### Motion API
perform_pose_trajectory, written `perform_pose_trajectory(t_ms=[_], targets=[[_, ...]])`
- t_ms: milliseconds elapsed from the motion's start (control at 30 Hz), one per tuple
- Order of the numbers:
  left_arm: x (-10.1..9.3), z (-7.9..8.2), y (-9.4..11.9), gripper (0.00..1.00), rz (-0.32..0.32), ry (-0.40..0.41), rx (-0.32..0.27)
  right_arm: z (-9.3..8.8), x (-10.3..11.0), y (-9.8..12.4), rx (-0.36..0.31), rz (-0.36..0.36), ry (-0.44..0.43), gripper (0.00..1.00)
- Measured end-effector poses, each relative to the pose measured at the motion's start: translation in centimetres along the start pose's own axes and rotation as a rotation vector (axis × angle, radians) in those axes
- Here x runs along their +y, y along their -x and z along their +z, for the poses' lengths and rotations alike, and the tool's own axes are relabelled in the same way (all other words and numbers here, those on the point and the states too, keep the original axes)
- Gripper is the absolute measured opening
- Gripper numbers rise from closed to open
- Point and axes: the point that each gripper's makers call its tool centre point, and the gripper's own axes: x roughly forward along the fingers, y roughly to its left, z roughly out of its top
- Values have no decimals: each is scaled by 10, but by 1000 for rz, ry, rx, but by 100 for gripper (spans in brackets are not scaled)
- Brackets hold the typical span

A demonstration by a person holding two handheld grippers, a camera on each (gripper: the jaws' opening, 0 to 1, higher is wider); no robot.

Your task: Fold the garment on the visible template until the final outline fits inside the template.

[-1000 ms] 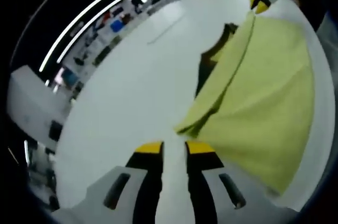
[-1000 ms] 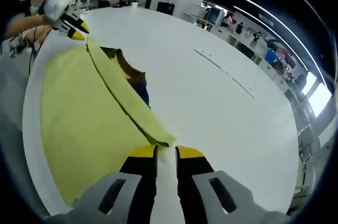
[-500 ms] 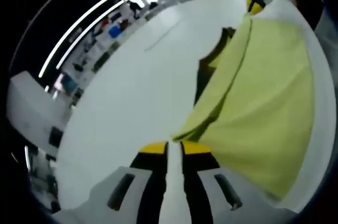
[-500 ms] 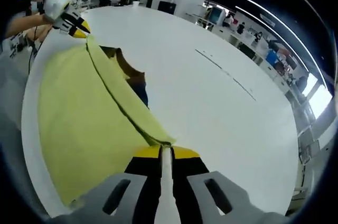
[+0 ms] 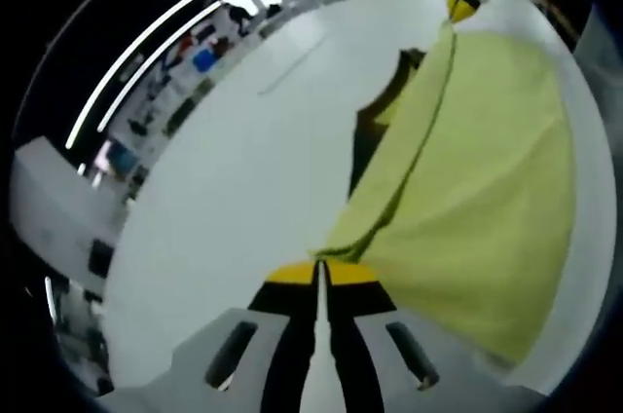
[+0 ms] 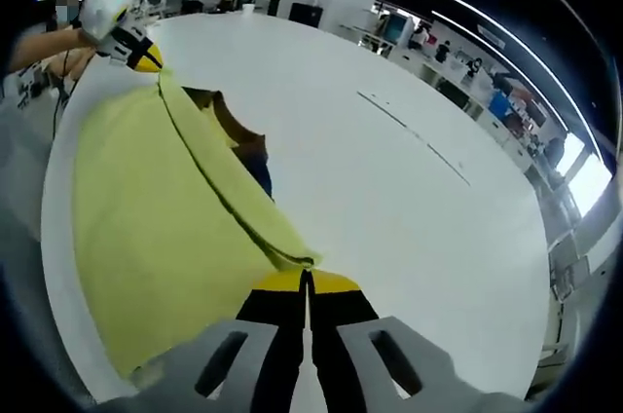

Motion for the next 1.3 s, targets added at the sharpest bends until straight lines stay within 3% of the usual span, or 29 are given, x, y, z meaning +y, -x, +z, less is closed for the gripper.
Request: perform_pose_trajectory(t_ms=[100, 200, 300, 467, 867, 1033, 1133, 1167, 1300], targets=[[1, 0, 4, 0, 9, -26, -5, 0, 0, 1, -1, -4, 25, 14], [1, 1, 5, 4, 5, -22, -12, 1, -1, 1, -8, -4, 18, 10], [-1, 1, 5, 5, -10, -15, -7, 9, 3, 1, -41, 21, -53, 11], [2, 7, 11, 5, -3, 30, -38, 8, -4, 2, -22, -17, -2, 6], [5, 10, 13, 6, 2, 101, -59, 4, -4, -8, -1, -5, -3, 4], [9, 11, 8, 6, -6, 164, -59, 1, -2, -7, 11, 2, 1, 2], [10, 8, 5, 7, -5, 165, -45, -1, -2, -6, 13, 4, -3, 1], [8, 3, 3, 7, -16, 166, -16, -2, -3, -6, 15, 4, -3, 1], [8, 0, 0, 7, -16, 187, -14, -2, -3, -5, 15, 3, -3, 1]])
